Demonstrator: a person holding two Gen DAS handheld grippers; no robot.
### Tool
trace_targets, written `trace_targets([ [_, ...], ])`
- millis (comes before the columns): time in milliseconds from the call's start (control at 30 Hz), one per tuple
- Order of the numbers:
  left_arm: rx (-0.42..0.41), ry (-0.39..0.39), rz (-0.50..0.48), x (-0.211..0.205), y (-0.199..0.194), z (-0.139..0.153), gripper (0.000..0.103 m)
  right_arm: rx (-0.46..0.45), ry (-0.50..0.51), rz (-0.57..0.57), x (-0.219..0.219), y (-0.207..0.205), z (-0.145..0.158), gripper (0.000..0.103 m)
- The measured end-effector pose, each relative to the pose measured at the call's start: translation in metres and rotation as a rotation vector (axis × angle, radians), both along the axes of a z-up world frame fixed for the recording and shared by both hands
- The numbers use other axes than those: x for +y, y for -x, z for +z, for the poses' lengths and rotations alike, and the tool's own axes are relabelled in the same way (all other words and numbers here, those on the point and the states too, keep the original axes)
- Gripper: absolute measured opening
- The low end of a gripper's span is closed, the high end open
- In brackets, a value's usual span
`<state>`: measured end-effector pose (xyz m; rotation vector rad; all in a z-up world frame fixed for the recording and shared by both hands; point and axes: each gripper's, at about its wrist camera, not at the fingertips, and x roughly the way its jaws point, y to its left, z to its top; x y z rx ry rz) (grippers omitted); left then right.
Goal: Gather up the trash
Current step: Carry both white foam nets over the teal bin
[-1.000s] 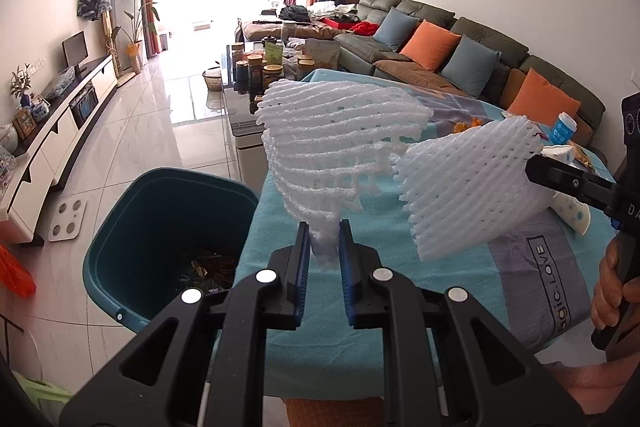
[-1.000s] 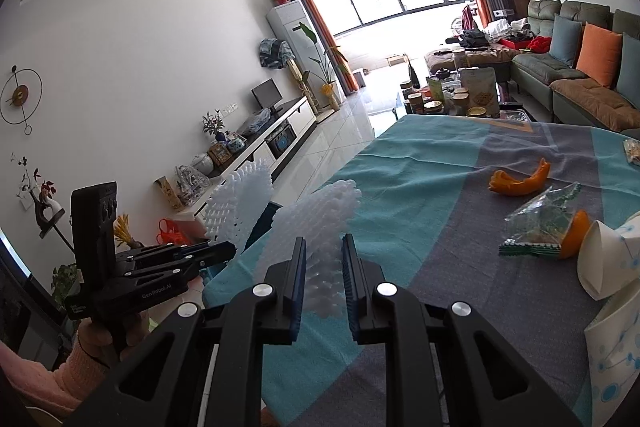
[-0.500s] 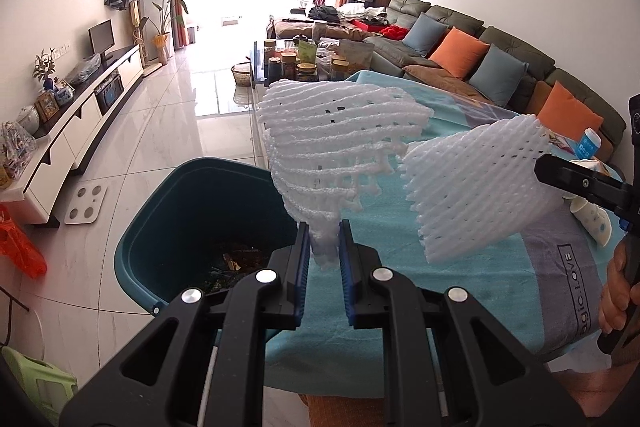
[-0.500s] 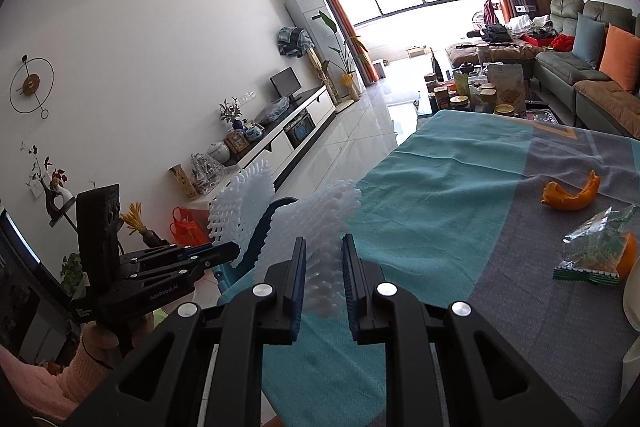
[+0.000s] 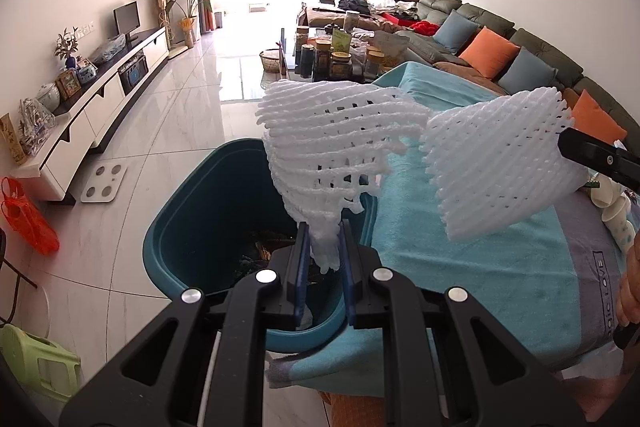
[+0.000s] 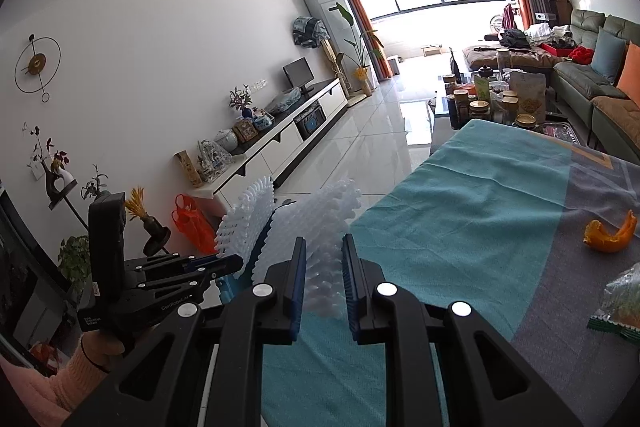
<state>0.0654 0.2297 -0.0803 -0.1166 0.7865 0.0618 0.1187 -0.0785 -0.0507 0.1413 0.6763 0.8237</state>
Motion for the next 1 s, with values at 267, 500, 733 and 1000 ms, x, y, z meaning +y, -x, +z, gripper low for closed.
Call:
trace_targets([
  [267,0.03,0.007,0.029,0.012,-0.006,-0.01,0.015,-0.002,0.027,0.034,0.025,-0.008,-0.002,0.016],
  [500,0.055,0.022,0.05,0.016,-0.015,-0.019,0.015,0.011,0.057,0.041,0.04,-0.017,-0.008,0.016],
  [733,0.087,0.034,0.074,0.024,-0.024,-0.033,0.016,0.026,0.081,0.049,0.054,-0.024,-0.014,0.016],
  [1000,0.121,0.059,0.101,0.035,-0.033,-0.049,0.016,0.049,0.124,0.059,0.076,-0.033,-0.019,0.017],
])
